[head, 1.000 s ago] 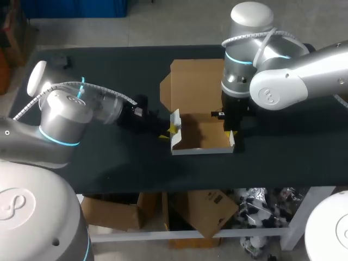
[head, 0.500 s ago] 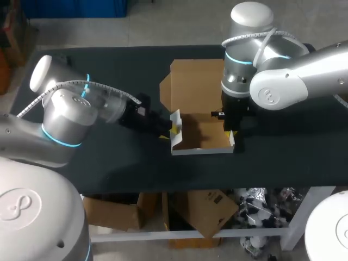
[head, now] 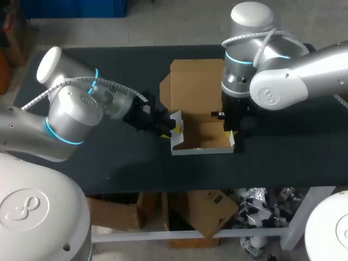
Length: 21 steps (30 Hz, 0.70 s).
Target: Assemble the packaging by folding the flat box into shape, placing the metal phone stand inside, and closing the box properly
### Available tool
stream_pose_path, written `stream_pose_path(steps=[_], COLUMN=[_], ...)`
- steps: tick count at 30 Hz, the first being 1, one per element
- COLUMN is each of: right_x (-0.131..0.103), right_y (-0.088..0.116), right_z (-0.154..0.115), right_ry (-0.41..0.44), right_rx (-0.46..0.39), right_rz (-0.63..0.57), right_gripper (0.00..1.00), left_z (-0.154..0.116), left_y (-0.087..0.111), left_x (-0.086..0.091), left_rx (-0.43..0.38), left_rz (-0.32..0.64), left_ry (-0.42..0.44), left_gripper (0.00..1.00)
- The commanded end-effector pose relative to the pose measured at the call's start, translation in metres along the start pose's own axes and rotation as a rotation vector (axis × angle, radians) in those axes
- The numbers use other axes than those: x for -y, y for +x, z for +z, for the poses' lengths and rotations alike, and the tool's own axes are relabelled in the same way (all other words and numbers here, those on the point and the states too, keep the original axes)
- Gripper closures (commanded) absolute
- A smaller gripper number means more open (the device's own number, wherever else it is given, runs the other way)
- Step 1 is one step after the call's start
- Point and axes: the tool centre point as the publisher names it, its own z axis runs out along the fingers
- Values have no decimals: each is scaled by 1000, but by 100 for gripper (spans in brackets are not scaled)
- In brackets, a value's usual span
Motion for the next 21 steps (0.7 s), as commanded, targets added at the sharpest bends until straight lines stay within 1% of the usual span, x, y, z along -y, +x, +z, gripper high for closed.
stream_pose_path(steps=[1, 5, 10, 14, 21], right_x=[0, 0, 0, 0, 0], right_y=[1, 1, 1, 1, 1], right_z=[0, 0, 0, 0, 0], right_ry=[2, 2, 2, 2, 2], right_rx=[2, 2, 2, 2, 2], right_rz=[0, 0, 0, 0, 0], right_gripper=[100, 100, 100, 100, 100], left_z=[2, 3, 4, 5, 6], left_y=[5, 5, 5, 5, 4], left_x=[2, 3, 3, 4, 5], left_rx=[57, 99, 125, 166, 214], left_rz=[-4, -8, -12, -17, -30], left_ry=[-11, -13, -16, -20, -23], left_gripper=[55, 55, 55, 55, 55])
